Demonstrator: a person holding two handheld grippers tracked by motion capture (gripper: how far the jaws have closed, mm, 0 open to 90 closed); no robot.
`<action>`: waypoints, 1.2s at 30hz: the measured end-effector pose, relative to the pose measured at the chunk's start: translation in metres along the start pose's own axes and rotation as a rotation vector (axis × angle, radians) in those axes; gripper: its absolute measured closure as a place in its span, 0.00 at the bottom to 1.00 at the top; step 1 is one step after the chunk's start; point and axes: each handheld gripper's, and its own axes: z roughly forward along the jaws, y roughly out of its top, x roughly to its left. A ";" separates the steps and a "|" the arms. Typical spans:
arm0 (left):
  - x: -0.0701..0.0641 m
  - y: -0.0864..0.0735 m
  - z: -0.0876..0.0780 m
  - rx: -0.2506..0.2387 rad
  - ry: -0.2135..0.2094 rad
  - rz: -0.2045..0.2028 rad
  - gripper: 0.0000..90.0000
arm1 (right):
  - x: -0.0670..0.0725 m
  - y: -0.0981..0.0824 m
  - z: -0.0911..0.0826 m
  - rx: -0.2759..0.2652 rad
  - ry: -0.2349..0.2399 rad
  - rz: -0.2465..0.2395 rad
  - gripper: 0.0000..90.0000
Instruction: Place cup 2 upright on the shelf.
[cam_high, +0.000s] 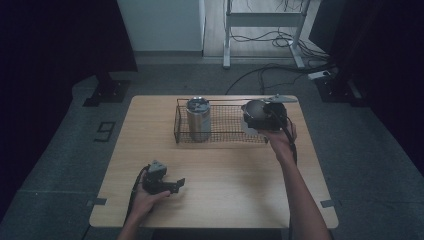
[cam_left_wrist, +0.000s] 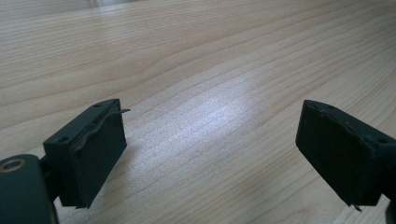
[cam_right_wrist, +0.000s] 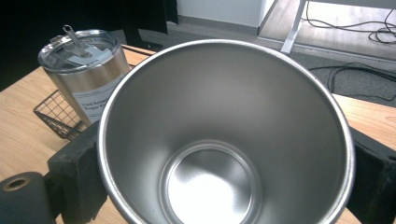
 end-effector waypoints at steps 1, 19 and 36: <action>0.000 0.000 0.000 -0.001 0.000 0.000 0.10 | 0.000 0.000 0.001 0.001 -0.001 0.001 0.07; 0.001 0.000 0.000 0.004 0.000 0.003 0.10 | -0.002 0.013 0.020 0.022 -0.007 0.001 0.07; 0.001 0.000 -0.001 0.000 -0.002 0.005 0.10 | -0.001 0.020 0.034 0.031 -0.010 0.010 0.07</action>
